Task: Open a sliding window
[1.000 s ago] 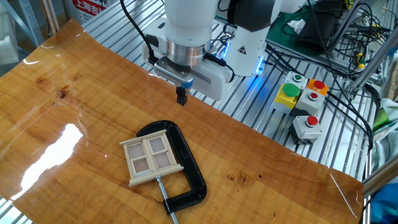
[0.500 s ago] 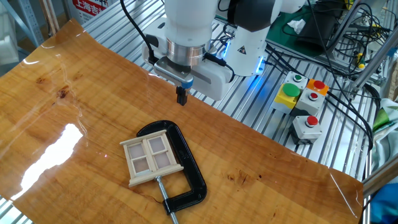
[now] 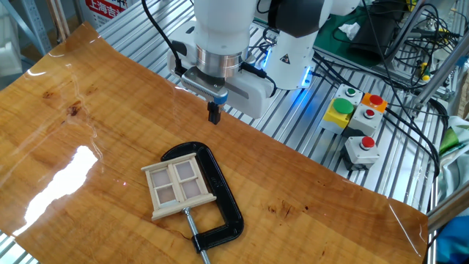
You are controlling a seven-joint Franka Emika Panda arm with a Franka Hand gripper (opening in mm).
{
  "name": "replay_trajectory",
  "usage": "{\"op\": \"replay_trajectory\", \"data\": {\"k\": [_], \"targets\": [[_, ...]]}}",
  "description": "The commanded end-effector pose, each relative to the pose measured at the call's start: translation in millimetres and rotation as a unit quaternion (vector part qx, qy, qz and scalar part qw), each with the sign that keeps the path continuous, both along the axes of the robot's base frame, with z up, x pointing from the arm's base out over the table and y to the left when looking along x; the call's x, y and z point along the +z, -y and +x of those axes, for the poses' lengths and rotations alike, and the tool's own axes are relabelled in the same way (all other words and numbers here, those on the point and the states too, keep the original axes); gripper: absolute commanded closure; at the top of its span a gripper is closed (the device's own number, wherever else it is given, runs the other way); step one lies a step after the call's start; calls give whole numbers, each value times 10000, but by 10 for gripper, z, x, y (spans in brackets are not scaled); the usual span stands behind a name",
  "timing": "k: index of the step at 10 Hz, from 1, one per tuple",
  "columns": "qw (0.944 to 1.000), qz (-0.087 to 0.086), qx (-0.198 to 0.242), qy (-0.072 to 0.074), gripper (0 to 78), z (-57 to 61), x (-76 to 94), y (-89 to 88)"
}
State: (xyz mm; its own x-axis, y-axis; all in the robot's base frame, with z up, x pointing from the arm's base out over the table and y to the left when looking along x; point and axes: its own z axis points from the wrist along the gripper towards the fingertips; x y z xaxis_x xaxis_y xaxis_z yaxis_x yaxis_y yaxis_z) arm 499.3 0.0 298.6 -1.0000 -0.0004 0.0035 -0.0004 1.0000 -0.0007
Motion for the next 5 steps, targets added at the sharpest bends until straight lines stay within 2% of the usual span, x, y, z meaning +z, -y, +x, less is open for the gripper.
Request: {"op": "replay_trajectory", "data": {"k": [1,2,3,5], "targets": [[9843,266,-1719,-313,776,0,0,0],[9856,4,-1665,-301,776,0,0,0],[9859,-125,-1642,-292,776,0,0,0],[9857,-87,-1656,-303,776,0,0,0]]}}
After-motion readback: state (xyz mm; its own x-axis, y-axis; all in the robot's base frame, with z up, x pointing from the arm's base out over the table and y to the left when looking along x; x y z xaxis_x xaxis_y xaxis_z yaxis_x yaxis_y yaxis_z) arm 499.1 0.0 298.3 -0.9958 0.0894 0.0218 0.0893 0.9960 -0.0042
